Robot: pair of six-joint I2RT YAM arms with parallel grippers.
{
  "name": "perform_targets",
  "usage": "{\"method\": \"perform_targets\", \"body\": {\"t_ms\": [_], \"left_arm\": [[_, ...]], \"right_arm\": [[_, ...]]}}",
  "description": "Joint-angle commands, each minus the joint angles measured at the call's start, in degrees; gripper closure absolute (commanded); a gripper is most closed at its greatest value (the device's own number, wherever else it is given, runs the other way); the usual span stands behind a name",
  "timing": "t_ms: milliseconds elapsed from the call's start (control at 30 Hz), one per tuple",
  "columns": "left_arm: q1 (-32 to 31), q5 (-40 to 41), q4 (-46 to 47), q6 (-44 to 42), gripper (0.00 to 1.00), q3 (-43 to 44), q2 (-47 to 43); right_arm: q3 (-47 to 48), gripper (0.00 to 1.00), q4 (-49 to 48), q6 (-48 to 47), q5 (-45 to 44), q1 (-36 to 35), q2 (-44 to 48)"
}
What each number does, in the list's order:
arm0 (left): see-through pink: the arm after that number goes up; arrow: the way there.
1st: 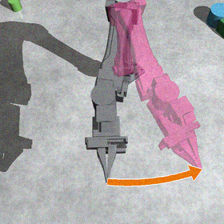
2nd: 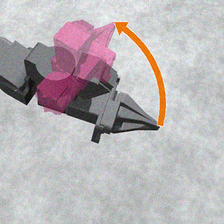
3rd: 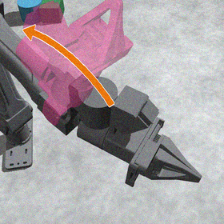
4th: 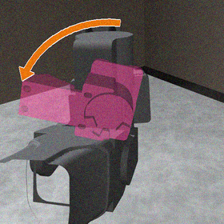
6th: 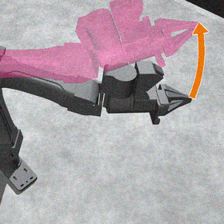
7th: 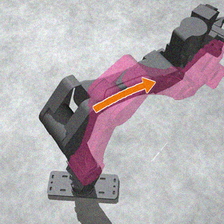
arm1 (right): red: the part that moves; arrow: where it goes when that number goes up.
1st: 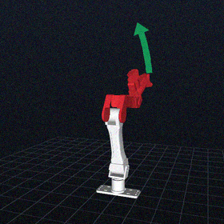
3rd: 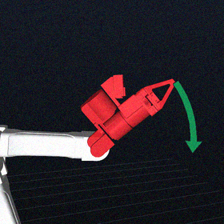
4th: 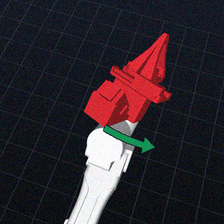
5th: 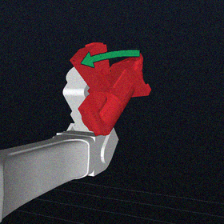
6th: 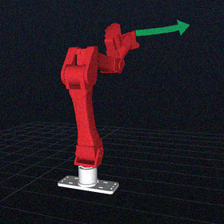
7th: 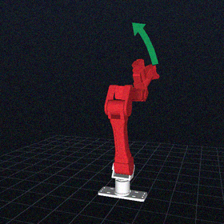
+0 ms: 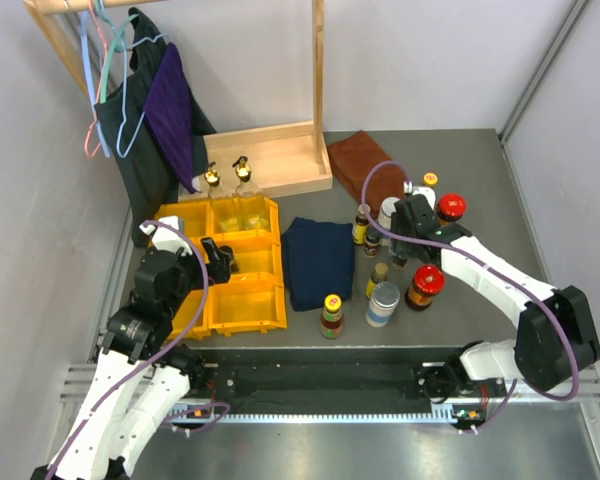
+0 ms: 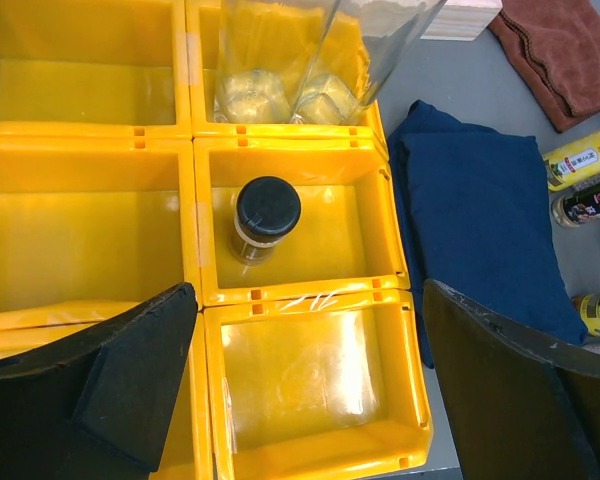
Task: Organize the condiment bottles
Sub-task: Pick up the bottle from the center of the board.
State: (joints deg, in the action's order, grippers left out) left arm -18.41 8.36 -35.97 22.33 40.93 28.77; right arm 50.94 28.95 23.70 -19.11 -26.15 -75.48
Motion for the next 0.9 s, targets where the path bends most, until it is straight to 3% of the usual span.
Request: {"method": "perform_targets", "body": {"t_ms": [0, 133, 233, 300, 667, 867], "left_arm": [[0.22, -0.27, 3.18, -0.09, 0.01, -0.15, 0.23], [0.22, -0.19, 3.18, -0.09, 0.01, -0.15, 0.23], [0.22, -0.10, 3.01, 0.09, 0.01, -0.23, 0.23], [0.22, -0.10, 3.01, 0.00, 0.01, -0.15, 0.23], [0.22, -0.19, 2.83, 0.17, 0.01, -0.23, -0.03], [0.22, -0.27, 2.83, 0.26, 0.01, -0.15, -0.21]], "right_arm": [[-0.66, 0.49, -5.04, -1.38, 1.09, 1.02, -1.07], [-0.40, 0.63, -5.22, -1.47, 1.62, 1.10, -1.51], [-0.49, 0.89, -4.43, -1.29, 1.71, 1.10, -0.46], [-0.14, 1.00, -3.64, -1.29, 1.10, 1.10, 0.25], [4.34, 1.00, 4.00, -1.20, -3.47, 1.10, 11.48], [9.61, 1.00, 10.85, -3.05, -1.81, 1.10, 18.17]]}}
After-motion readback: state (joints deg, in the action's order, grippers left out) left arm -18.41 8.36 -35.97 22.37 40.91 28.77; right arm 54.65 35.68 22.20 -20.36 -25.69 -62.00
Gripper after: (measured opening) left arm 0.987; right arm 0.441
